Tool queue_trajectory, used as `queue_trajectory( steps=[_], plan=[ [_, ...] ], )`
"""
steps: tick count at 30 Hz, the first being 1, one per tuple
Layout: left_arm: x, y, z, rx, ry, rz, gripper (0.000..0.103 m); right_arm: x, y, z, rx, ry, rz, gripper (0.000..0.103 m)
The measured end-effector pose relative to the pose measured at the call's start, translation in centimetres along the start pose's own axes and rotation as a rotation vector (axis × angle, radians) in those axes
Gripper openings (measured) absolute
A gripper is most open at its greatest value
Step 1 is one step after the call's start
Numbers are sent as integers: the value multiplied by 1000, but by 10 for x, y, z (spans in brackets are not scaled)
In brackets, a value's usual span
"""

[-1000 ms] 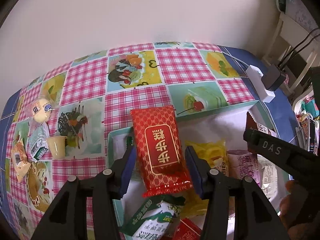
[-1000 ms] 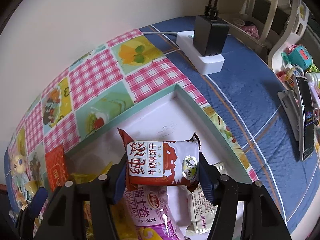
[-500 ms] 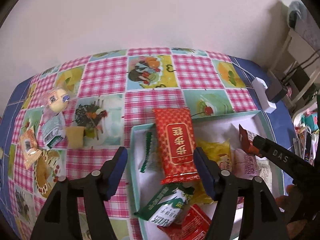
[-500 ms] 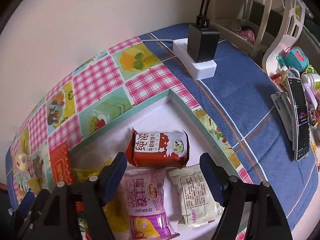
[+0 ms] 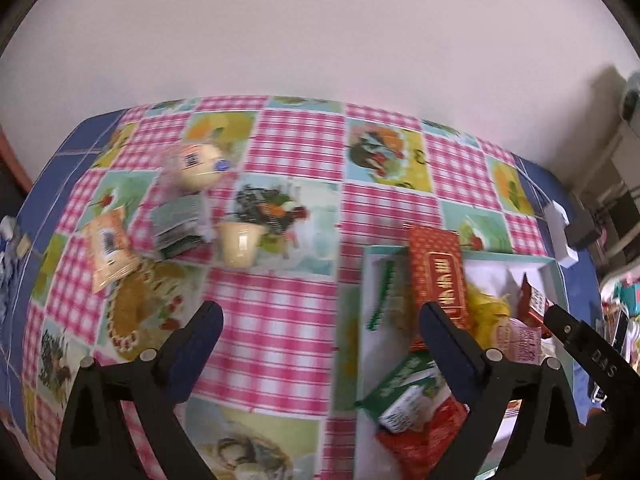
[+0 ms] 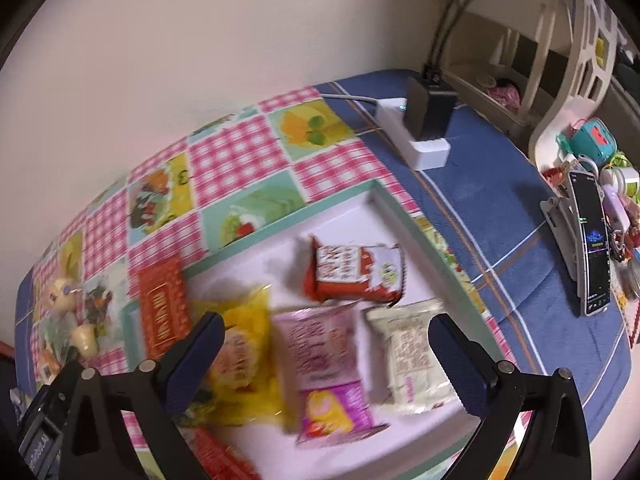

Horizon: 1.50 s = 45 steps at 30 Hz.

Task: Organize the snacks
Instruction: 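Move both open grippers back from the tray to the snack pile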

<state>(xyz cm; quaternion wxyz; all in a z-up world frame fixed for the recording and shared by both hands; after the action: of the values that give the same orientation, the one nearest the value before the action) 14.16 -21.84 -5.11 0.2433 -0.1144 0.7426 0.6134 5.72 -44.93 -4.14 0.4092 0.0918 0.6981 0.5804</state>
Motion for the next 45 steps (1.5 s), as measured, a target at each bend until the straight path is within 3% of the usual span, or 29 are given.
queue_trajectory(
  steps=[6, 12, 19, 32, 45],
  plan=[
    [2, 15, 41, -45, 71, -30, 99, 11, 25, 32, -28, 94, -47, 103],
    [8, 32, 89, -140, 124, -35, 99, 32, 46, 65, -68, 163, -67, 103],
    [14, 54, 138, -197, 195, -58, 99, 50, 60, 103, -150, 215, -75, 103],
    [21, 74, 216, -215, 353, -70, 99, 72, 56, 175, -246, 260, -11, 103],
    [18, 38, 252, -154, 478, 28, 99, 86, 31, 221, -241, 362, -9, 97]
  ],
)
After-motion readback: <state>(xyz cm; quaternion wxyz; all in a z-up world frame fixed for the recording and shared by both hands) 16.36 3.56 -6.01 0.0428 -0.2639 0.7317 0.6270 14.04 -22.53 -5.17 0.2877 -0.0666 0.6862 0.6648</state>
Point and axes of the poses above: each gripper's, at about its wrist camera, not at the fingertips, and y roughly against the way its jaws point, z to its left, x to its underside, the point moved 8 cm from there along -y, roughly the way its jaws point, and after that the axes turned 4 degrees about x, right-handed, at the moved point
